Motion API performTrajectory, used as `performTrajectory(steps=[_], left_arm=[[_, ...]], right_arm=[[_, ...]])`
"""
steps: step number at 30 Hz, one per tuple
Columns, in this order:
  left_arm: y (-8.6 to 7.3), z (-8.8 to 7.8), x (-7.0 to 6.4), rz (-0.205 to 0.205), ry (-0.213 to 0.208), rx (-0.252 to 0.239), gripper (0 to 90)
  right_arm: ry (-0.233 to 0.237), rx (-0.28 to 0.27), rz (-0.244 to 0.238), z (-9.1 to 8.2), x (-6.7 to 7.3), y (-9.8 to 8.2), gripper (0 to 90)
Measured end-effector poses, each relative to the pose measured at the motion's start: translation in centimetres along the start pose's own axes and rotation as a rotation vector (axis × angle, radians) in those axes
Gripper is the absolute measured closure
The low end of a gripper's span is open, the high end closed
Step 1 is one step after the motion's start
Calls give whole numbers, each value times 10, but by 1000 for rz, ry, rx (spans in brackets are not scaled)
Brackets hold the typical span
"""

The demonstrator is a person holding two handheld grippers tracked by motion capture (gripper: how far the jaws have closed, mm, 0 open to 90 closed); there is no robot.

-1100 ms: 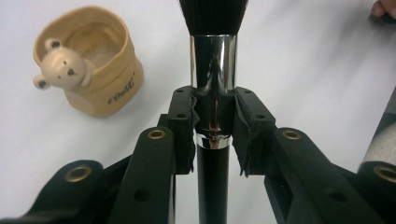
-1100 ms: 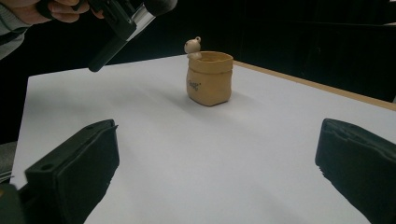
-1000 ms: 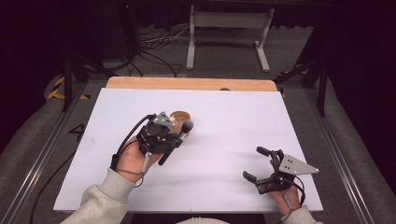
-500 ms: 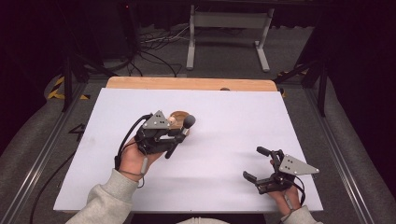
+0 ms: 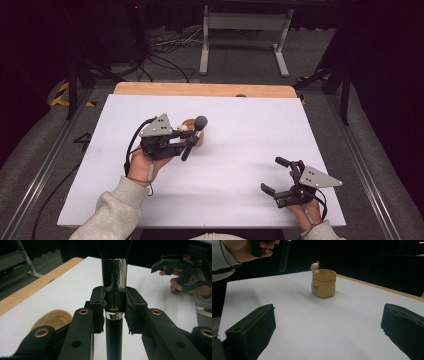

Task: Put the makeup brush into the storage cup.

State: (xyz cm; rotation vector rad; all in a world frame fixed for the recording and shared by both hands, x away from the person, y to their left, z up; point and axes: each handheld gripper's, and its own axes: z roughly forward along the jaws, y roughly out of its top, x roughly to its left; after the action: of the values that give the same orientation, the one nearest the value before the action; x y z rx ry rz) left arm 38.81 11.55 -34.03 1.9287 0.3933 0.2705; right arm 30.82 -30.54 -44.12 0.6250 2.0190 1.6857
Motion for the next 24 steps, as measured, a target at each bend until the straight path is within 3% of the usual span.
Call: performTrajectory(steps=[7, 11, 13, 24], left_arm=[[2, 0, 7, 35, -27, -75, 707], [2, -1, 11, 22, -46, -110, 707], [3, -3, 16, 17, -61, -159, 707], [7, 0, 29, 46, -47, -259, 707]], right_arm=[[1, 0, 1, 0, 0, 0, 0], [1, -2, 0, 0, 0, 0, 0], [3, -5, -3, 0, 0, 0, 0], [-11, -8, 6, -5, 0, -1, 0]])
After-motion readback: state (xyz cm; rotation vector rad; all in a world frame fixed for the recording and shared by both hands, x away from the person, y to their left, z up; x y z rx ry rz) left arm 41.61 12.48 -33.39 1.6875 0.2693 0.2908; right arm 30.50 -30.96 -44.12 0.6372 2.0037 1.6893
